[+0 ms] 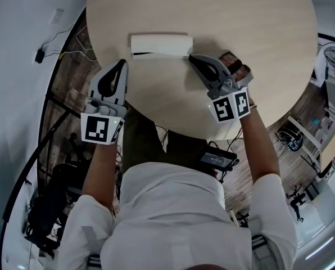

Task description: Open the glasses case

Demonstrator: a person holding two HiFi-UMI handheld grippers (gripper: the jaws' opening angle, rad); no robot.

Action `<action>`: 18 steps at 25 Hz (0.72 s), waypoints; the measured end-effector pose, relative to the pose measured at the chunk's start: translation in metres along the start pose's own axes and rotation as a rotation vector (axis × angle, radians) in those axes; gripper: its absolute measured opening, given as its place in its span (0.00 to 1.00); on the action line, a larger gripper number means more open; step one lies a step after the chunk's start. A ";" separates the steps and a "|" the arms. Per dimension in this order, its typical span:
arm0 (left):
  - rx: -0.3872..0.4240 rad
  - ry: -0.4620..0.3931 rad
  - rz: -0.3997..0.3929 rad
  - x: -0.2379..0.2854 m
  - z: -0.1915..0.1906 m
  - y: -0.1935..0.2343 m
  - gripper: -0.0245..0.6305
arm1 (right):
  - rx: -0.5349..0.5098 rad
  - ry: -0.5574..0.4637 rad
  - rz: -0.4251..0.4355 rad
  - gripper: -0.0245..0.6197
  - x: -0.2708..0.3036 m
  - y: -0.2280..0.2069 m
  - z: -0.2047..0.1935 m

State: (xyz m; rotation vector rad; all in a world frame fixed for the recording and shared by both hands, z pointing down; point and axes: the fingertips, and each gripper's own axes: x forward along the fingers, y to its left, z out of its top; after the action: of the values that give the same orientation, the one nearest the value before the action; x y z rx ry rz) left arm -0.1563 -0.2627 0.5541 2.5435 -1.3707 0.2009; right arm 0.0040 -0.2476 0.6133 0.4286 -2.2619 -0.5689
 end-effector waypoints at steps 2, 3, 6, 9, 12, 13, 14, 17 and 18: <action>0.001 0.003 -0.004 -0.001 0.002 -0.002 0.06 | 0.018 -0.004 -0.005 0.09 -0.002 -0.006 0.004; 0.001 0.003 -0.005 -0.001 0.004 -0.003 0.06 | 0.023 -0.005 -0.006 0.09 -0.002 -0.009 0.005; 0.002 0.003 -0.008 -0.003 0.010 -0.003 0.06 | 0.037 -0.006 -0.010 0.09 -0.003 -0.018 0.009; 0.021 0.029 -0.017 -0.009 0.012 -0.004 0.06 | 0.095 -0.016 -0.022 0.09 -0.002 -0.030 0.011; 0.022 0.025 -0.016 -0.012 0.019 -0.005 0.06 | 0.210 -0.034 -0.030 0.09 0.000 -0.046 0.009; 0.018 0.012 -0.012 -0.013 0.023 -0.005 0.06 | 0.237 -0.034 -0.032 0.09 0.001 -0.050 0.008; 0.019 0.012 -0.012 -0.014 0.025 -0.004 0.06 | 0.258 -0.033 -0.033 0.09 0.002 -0.053 0.007; 0.011 0.002 -0.006 -0.015 0.032 -0.002 0.06 | 0.323 -0.030 -0.042 0.09 0.006 -0.065 0.002; 0.008 0.002 -0.003 -0.015 0.033 -0.001 0.06 | 0.338 -0.027 -0.047 0.09 0.008 -0.068 0.000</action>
State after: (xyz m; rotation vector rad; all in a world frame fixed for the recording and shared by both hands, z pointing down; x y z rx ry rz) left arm -0.1629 -0.2592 0.5190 2.5510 -1.3678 0.2082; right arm 0.0073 -0.3086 0.5826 0.6442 -2.3849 -0.2138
